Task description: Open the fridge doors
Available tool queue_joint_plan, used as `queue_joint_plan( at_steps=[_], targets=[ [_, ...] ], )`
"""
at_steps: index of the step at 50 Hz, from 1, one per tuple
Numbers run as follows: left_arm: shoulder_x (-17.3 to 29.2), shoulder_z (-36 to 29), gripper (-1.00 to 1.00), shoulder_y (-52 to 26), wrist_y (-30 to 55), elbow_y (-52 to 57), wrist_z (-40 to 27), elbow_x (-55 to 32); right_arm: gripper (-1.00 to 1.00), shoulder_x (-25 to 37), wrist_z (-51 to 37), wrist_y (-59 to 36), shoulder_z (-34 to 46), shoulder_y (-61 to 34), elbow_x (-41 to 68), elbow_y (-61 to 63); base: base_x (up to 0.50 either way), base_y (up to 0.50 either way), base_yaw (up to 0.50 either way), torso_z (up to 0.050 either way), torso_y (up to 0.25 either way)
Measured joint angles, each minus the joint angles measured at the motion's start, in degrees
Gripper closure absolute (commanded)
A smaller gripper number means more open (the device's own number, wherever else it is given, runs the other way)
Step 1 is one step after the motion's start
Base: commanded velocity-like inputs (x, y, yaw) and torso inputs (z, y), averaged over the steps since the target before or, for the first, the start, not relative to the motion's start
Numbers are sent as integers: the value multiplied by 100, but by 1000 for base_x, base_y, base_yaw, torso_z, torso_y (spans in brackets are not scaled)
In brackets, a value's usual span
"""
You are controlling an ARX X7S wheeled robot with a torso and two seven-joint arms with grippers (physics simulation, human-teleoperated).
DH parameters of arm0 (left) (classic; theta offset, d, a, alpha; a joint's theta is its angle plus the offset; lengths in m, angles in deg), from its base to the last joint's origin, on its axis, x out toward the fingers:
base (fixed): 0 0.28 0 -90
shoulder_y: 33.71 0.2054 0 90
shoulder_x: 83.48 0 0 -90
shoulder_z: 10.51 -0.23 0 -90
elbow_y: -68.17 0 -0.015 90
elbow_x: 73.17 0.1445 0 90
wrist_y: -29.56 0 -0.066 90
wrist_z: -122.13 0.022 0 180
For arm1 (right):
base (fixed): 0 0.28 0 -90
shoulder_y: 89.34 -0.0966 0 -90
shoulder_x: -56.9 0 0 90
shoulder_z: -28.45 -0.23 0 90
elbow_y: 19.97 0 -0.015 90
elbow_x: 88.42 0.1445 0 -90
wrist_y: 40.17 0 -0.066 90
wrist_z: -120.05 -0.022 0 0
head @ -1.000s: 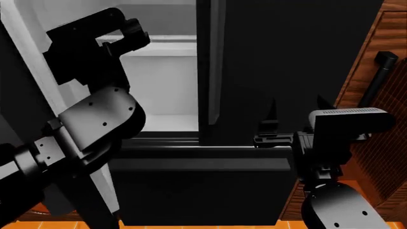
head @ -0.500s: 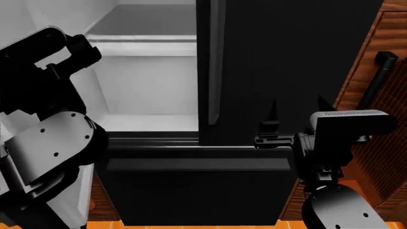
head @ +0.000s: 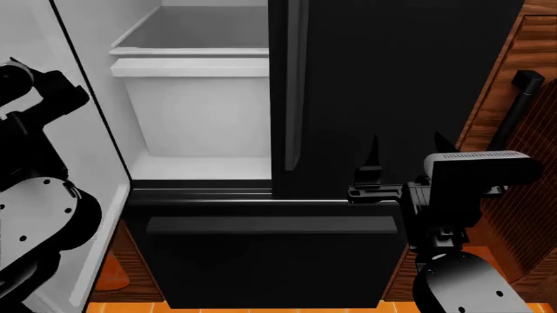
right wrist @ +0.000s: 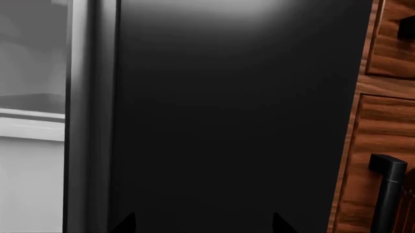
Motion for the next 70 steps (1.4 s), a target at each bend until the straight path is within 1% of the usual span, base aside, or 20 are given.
queue_joint_plan(
  at_steps=[18,32,42,48,53,60,70],
  targets=[
    [510,53,-100,396,-575,-315,708,234,-100,27,-20,20,22,8,23,-19,0,0,0,0,0],
    [500,59,-100,588,-1009,-738,1252,344,-100,46,-46,32,56,15,30,-24,5,5,3,0,0],
    [438,119,-100,663,-1148,-939,1486,324,-100,61,-64,27,78,12,40,-17,3,5,3,0,0],
    [505,106,-100,739,-1282,-967,1633,369,-100,71,-75,20,93,5,43,-12,2,4,3,0,0],
    [749,142,-100,726,-1336,-653,1859,359,-100,79,-90,4,105,-17,43,2,0,0,0,0,0],
    [1131,152,-100,483,-1277,229,2542,348,-100,85,-103,-3,120,-38,53,7,0,0,0,0,0],
    [1494,75,-100,296,-1249,1411,3414,263,-100,79,-122,-45,176,-139,52,-28,0,0,0,0,0]
  ],
)
